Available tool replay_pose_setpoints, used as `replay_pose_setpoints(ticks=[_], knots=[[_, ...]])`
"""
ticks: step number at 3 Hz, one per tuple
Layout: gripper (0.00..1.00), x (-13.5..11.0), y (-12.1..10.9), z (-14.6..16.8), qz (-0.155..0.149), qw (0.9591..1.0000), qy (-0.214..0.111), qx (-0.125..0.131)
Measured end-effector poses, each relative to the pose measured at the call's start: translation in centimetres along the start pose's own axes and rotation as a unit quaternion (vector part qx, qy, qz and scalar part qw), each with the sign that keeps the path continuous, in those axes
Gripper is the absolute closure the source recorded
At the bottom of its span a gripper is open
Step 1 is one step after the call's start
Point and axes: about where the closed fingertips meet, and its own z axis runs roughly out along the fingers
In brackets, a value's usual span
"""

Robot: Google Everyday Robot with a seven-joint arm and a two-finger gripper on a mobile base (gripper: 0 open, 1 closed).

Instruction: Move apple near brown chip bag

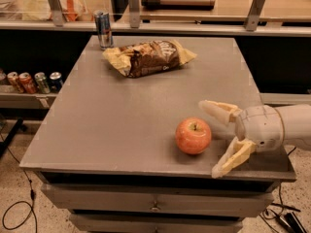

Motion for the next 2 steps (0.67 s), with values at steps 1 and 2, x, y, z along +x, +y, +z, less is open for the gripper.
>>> replay_pose_setpoints(ticks=[1, 2], knots=[[0.18, 0.29, 0.04, 0.42, -0.001, 1.0000, -0.001, 0.006], [0.41, 0.55, -0.02, 0.67, -0.002, 0.9999, -0.003, 0.010]])
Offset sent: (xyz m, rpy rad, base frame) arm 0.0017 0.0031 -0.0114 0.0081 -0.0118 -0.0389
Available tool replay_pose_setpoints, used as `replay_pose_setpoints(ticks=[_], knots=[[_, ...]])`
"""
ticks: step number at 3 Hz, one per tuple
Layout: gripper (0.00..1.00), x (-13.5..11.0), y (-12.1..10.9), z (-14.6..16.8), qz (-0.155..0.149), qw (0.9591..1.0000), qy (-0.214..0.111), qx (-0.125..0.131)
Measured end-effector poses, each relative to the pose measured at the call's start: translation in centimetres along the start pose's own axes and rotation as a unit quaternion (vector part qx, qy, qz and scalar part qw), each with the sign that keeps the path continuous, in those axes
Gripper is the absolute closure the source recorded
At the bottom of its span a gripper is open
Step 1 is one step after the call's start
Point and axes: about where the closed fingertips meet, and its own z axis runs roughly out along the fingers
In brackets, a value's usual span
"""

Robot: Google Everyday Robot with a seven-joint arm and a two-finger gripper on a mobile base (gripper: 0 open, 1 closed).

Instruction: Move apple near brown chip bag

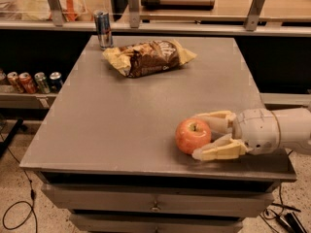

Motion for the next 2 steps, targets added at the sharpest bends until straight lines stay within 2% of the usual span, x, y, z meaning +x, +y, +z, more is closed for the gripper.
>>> replay_pose_setpoints(ticks=[2], knots=[[0.87, 0.30, -0.22, 0.22, 0.003, 1.0000, -0.001, 0.006]])
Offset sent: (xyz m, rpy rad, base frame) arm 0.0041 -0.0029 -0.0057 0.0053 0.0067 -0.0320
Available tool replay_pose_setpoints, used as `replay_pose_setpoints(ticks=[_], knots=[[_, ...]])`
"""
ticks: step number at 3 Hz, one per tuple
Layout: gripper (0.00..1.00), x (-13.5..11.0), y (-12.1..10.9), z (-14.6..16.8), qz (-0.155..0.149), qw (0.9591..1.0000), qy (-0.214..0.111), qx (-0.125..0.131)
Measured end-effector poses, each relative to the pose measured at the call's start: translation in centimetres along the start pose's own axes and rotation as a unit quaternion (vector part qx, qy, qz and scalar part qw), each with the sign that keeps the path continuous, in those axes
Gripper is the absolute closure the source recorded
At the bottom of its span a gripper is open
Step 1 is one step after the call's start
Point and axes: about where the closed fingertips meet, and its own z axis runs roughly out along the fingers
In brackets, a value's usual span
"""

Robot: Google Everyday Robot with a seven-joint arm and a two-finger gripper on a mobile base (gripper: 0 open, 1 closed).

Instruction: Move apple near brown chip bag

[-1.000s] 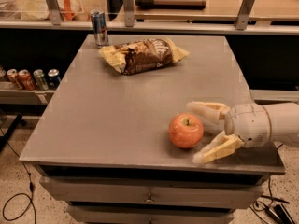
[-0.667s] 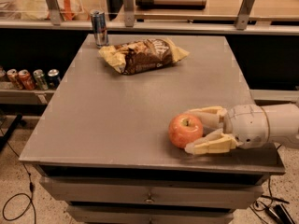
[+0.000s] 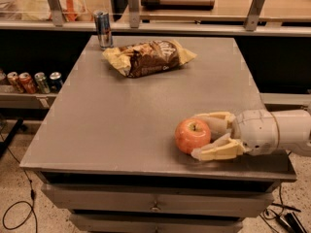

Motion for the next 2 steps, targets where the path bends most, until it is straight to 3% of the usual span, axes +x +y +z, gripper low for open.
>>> replay_pose_setpoints(ticks=[1, 2], knots=[[1.00, -0.9, -0.5, -0.1, -0.012, 0.9999, 0.004, -0.001], [1.00, -2.7, -1.3, -0.4, -0.032, 0.9994, 0.013, -0.002]])
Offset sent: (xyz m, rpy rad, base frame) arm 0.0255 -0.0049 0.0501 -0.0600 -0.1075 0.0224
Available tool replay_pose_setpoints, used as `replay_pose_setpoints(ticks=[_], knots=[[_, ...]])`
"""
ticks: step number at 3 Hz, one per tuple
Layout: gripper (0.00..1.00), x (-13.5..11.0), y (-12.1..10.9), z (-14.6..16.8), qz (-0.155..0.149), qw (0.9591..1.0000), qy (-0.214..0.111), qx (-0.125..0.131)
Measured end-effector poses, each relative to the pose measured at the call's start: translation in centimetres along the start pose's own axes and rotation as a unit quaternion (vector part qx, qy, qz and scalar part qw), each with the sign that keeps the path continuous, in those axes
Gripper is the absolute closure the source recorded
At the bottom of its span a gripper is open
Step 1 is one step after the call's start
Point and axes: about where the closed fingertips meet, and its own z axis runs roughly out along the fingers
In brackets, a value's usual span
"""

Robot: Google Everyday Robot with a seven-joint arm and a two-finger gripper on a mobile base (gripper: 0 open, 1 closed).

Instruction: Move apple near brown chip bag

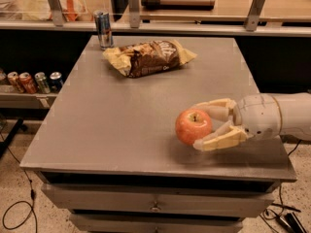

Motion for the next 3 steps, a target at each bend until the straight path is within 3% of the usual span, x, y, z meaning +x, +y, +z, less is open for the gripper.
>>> replay_pose_setpoints(ticks=[1, 2, 3], knots=[[1.00, -1.7, -0.6, -1.1, -0.009, 0.9997, 0.017, 0.017], [1.00, -1.5, -0.5, -0.7, -0.008, 0.9996, 0.013, 0.022], [1.00, -1.5, -3.1, -0.4, -0.013, 0.9985, 0.003, 0.052]])
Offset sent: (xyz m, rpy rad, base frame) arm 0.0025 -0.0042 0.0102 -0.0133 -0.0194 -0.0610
